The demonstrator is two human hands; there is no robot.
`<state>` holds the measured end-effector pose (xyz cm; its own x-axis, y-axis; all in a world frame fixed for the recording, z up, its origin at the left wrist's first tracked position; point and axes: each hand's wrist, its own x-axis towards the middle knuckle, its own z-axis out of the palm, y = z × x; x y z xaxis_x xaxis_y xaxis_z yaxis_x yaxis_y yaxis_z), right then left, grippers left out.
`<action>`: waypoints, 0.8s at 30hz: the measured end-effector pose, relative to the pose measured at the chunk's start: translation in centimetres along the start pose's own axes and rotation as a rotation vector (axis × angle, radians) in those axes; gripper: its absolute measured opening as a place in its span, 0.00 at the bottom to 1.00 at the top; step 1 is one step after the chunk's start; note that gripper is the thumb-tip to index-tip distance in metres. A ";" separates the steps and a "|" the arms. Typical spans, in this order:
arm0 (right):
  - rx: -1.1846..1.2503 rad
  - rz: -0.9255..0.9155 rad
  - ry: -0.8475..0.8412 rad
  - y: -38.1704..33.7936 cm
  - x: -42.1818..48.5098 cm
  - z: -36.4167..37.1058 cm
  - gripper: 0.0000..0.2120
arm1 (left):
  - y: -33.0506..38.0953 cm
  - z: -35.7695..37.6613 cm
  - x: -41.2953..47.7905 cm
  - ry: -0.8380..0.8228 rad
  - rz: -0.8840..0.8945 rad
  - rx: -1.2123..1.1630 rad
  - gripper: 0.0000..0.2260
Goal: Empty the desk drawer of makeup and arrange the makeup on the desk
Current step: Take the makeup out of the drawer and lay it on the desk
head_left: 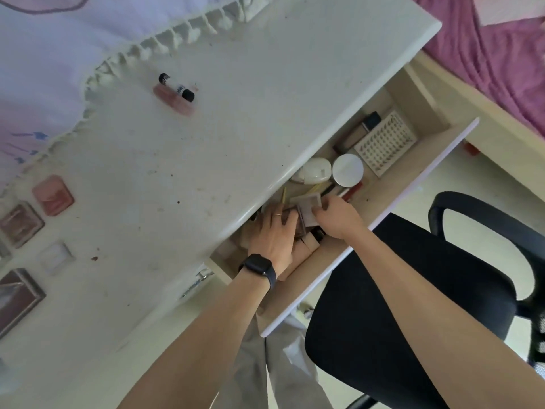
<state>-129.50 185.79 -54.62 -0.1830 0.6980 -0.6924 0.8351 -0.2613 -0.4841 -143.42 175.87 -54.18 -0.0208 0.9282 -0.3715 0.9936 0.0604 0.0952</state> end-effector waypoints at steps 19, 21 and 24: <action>0.907 -0.048 -0.223 -0.1 -13.8 -0.2 0.22 | -6.6 -3.0 -13.7 0.313 -0.058 -0.598 0.36; 0.905 -0.084 -0.268 -1.9 -14.6 1.3 0.23 | -8.5 -3.4 -15.7 0.361 -0.118 -0.597 0.35; 0.752 -0.159 -0.251 -5.7 -15.5 3.8 0.24 | -11.8 -4.2 -18.1 0.401 -0.215 -0.602 0.34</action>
<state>-133.37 173.92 -43.19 -0.4557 0.6172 -0.6414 0.2332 -0.6126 -0.7552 -155.25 159.85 -44.70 -0.3608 0.9288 -0.0852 0.7330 0.3388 0.5898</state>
